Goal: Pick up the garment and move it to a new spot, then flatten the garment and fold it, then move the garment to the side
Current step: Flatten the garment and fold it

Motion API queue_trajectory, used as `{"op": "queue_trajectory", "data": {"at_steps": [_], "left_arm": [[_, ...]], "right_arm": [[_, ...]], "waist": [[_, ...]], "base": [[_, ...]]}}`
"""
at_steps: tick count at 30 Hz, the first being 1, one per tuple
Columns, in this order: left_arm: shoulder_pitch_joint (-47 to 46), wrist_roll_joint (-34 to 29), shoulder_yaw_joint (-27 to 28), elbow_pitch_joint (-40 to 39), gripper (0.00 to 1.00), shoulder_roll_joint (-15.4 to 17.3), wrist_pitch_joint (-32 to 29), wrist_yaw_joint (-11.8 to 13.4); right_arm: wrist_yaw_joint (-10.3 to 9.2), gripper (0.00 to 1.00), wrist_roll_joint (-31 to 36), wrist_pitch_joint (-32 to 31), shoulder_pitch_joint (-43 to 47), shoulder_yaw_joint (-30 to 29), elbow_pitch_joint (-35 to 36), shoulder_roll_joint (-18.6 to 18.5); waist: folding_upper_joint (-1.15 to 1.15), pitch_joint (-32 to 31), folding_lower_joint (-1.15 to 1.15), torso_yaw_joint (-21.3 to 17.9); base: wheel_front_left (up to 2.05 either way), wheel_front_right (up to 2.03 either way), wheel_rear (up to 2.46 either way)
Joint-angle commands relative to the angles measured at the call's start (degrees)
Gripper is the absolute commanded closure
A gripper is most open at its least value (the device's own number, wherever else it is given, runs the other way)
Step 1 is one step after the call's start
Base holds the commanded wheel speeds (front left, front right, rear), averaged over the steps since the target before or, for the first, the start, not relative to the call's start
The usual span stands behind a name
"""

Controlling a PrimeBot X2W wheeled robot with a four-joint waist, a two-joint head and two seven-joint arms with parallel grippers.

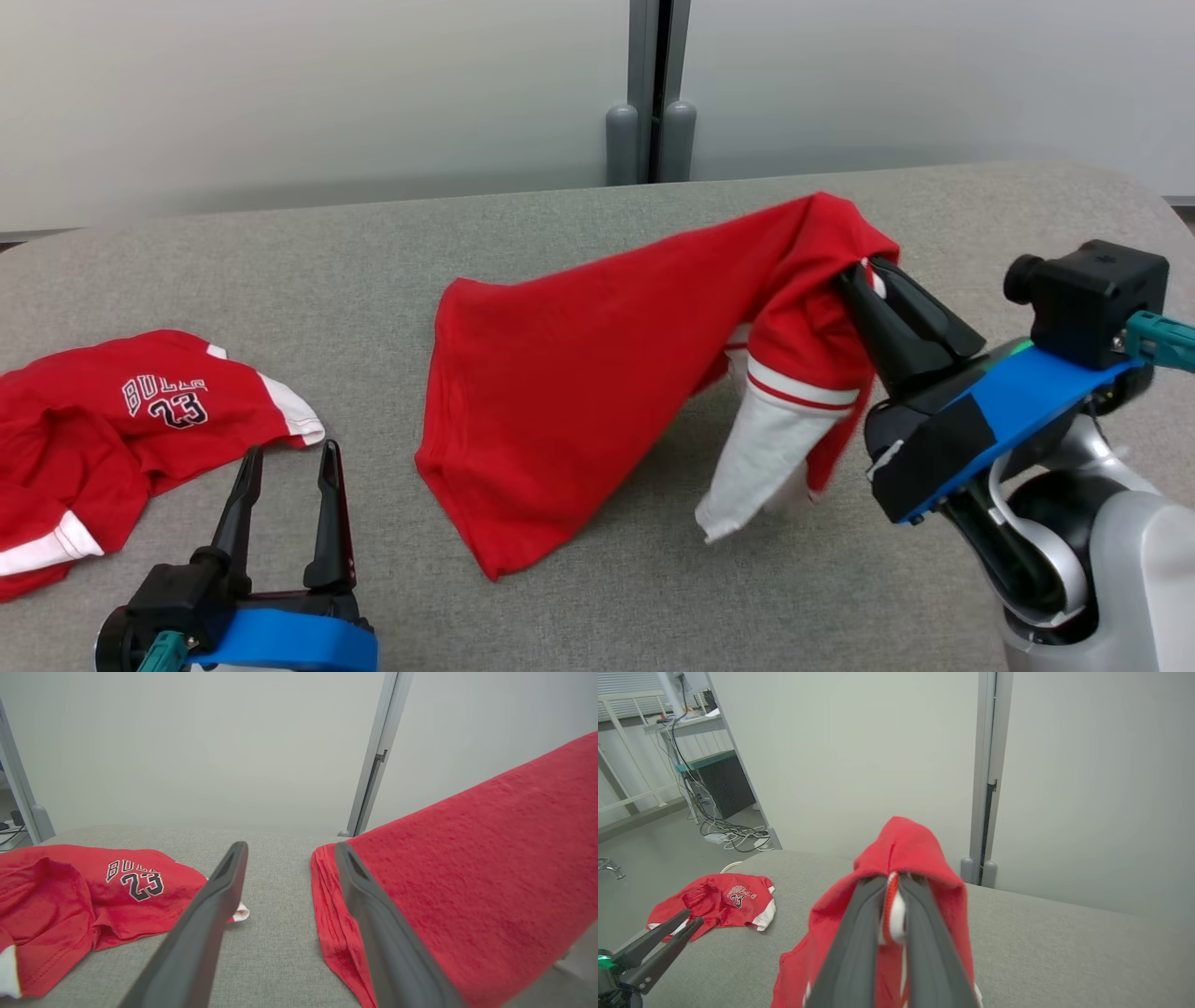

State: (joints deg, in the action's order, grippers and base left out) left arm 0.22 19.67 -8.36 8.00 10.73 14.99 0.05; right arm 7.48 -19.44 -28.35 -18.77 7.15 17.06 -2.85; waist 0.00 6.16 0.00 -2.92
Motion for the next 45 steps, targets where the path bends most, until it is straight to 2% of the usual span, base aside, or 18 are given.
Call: {"op": "queue_trajectory", "data": {"at_steps": [1, 5, 8, 14, 19, 27, 36, 37, 38, 39, 45], "left_arm": [[-0.68, 0.13, 0.09, -0.34, 0.0, 0.33, 0.18, 0.38], [-1.84, -0.08, -0.53, -0.87, 0.0, 0.26, -0.09, 0.29], [-2.75, -0.26, -1.14, -0.94, 0.0, 0.11, -0.24, -0.08], [-4.27, -0.26, -1.81, -0.07, 0.0, 0.01, -0.24, -0.53], [-4.73, -0.14, -1.95, 0.7, 0.0, 0.06, -0.07, -0.85], [-4.55, -0.09, -2.44, 1.78, 0.0, -0.15, 0.11, -1.37], [-6.36, -0.77, -3.8, 2.5, 0.0, -0.08, 0.16, -2.42], [-6.55, -0.88, -3.94, 2.62, 0.0, -0.07, 0.16, -2.51], [-6.68, -0.92, -4.1, 2.73, 0.0, -0.07, 0.18, -2.46], [-6.74, -0.98, -4.17, 2.86, 0.0, -0.05, 0.18, -2.51], [-6.31, -0.8, -4.01, 3.67, 0.0, 0.12, 0.23, -2.34]], "right_arm": [[0.03, 1.0, 0.66, -0.65, 1.35, -0.49, 0.31, -0.07], [0.03, 1.0, 3.51, -3.33, 2.46, -3.61, -0.85, -0.27], [0.03, 1.0, 6.24, -2.81, 1.63, -5.3, -5.18, -2.35], [0.03, 1.0, 10.0, 5.76, -5.26, -5.19, -16.15, -6.96], [0.03, 1.0, 10.54, 12.89, -12.19, -1.53, -20.89, -9.16], [0.02, 1.0, 9.46, 15.18, -16.46, 1.72, -31.76, -11.49], [0.03, 1.0, 9.49, 20.59, -21.37, 0.01, -48.1, -12.53], [0.02, 0.78, 9.17, 20.91, -21.82, -0.32, -50.19, -12.38], [0.02, 0.09, 9.42, 20.76, -22.2, -0.59, -52.54, -12.48], [0.03, 0.0, 9.69, 20.53, -22.64, -0.47, -54.52, -12.41], [0.02, 0.0, 11.09, 19.74, -24.13, -1.38, -61.59, -13.11]], "waist": [[0.0, 0.23, 0.0, -0.2], [0.0, 1.57, 0.0, 0.09], [0.0, 2.84, 0.0, 0.83], [0.0, 4.65, 0.0, 3.24], [0.0, 4.69, 0.0, 4.93], [0.0, 3.82, 0.0, 6.26], [0.0, 5.29, 0.0, 8.3], [0.0, 5.5, 0.0, 8.53], [0.0, 5.68, 0.0, 8.75], [0.0, 5.75, 0.0, 8.93], [0.0, 4.9, 0.0, 9.04]], "base": [[0.0, 0.0, 0.0], [0.0, 0.0, 0.0], [0.0, 0.0, 0.0], [0.0, 0.0, 0.0], [0.0, 0.0, 0.0], [0.0, 0.0, 0.0], [0.0, 0.0, 0.0], [0.0, 0.0, 0.0], [0.0, 0.0, 0.0], [0.0, 0.0, 0.0], [0.0, 0.0, 0.0]]}}
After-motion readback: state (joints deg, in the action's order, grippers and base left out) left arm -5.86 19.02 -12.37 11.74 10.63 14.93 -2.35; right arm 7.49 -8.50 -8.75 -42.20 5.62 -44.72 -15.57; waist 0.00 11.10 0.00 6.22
